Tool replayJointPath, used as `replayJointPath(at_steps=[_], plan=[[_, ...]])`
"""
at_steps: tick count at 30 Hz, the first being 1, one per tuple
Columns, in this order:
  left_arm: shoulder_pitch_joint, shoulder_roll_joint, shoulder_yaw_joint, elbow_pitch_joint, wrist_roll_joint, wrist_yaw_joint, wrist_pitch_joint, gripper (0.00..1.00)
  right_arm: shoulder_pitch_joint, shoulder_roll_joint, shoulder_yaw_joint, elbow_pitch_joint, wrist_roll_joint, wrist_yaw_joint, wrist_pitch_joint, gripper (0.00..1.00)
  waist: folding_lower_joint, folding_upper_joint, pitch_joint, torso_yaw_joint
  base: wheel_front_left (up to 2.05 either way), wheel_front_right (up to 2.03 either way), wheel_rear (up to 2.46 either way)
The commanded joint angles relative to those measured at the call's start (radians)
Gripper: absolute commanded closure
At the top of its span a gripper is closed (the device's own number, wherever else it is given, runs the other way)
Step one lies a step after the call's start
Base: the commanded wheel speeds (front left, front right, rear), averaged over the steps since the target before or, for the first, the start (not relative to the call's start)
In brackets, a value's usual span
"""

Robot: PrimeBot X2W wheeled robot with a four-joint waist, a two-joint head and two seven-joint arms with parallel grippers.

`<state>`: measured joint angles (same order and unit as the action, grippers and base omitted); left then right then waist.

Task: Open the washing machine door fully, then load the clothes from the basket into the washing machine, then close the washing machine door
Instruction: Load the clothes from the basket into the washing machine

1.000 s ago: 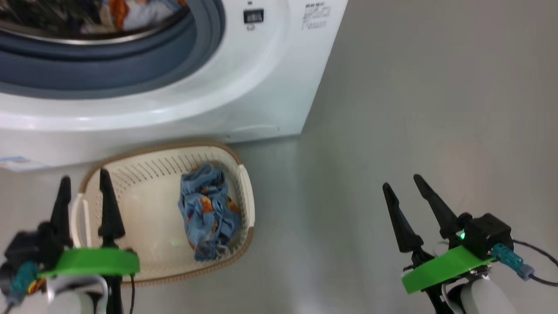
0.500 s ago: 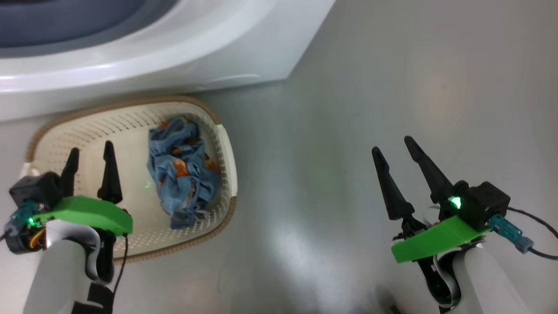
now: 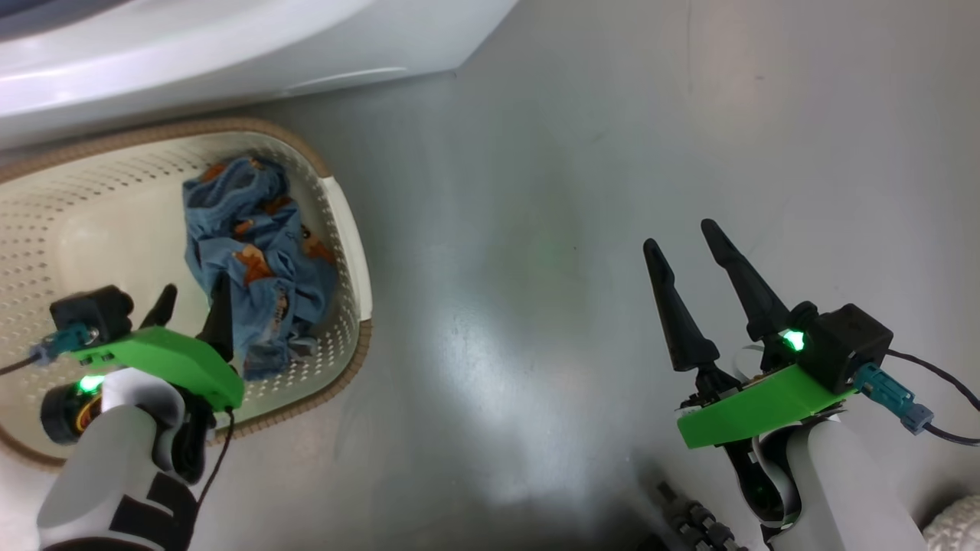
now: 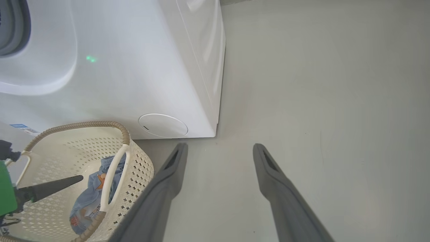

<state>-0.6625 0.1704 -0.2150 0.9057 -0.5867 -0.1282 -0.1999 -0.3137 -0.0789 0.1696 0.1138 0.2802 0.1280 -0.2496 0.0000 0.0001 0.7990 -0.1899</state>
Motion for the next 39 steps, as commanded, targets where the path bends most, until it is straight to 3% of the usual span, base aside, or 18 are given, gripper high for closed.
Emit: replayJointPath(at_steps=[1, 11, 21, 37, 38, 39], plan=[[0.001, 0.042, -0.004, 0.003, -0.022, -0.002, 0.004, 0.0, 0.011, 0.006, 0.02, -0.022, -0.009, 0.003, -0.012, 0.0, 0.0, -0.0001, 0.017, -0.012, 0.0, 0.0, 0.0], [-0.039, 0.098, -0.18, 0.031, -0.199, -0.002, 0.075, 0.0, 0.007, 0.013, 0.022, -0.023, -0.003, 0.003, -0.012, 0.0, 0.0, -0.0001, 0.047, -0.019, 0.0, 0.0, 0.0], [-0.094, 0.154, -0.291, 0.05, -0.288, -0.002, 0.083, 0.0, 0.006, 0.018, 0.028, -0.025, 0.008, 0.003, -0.012, 0.0, 0.0, -0.0001, 0.081, -0.042, 0.0, 0.0, 0.0], [-0.18, 0.196, -0.428, 0.055, -0.417, -0.002, 0.092, 0.0, 0.005, 0.024, 0.032, -0.026, 0.015, 0.003, -0.012, 0.0, 0.0, -0.0001, 0.118, -0.076, 0.0, 0.0, 0.0], [-0.185, 0.194, -0.435, 0.066, -0.423, -0.002, 0.097, 0.04, 0.006, 0.024, 0.032, -0.026, 0.015, 0.003, -0.012, 0.0, 0.0, -0.0001, 0.119, -0.077, 0.0, 0.0, 0.0], [-0.189, 0.19, -0.446, 0.071, -0.429, -0.002, 0.108, 0.64, 0.006, 0.024, 0.032, -0.026, 0.015, 0.003, -0.012, 0.0, 0.0, -0.0001, 0.119, -0.079, 0.0, 0.0, 0.0]])
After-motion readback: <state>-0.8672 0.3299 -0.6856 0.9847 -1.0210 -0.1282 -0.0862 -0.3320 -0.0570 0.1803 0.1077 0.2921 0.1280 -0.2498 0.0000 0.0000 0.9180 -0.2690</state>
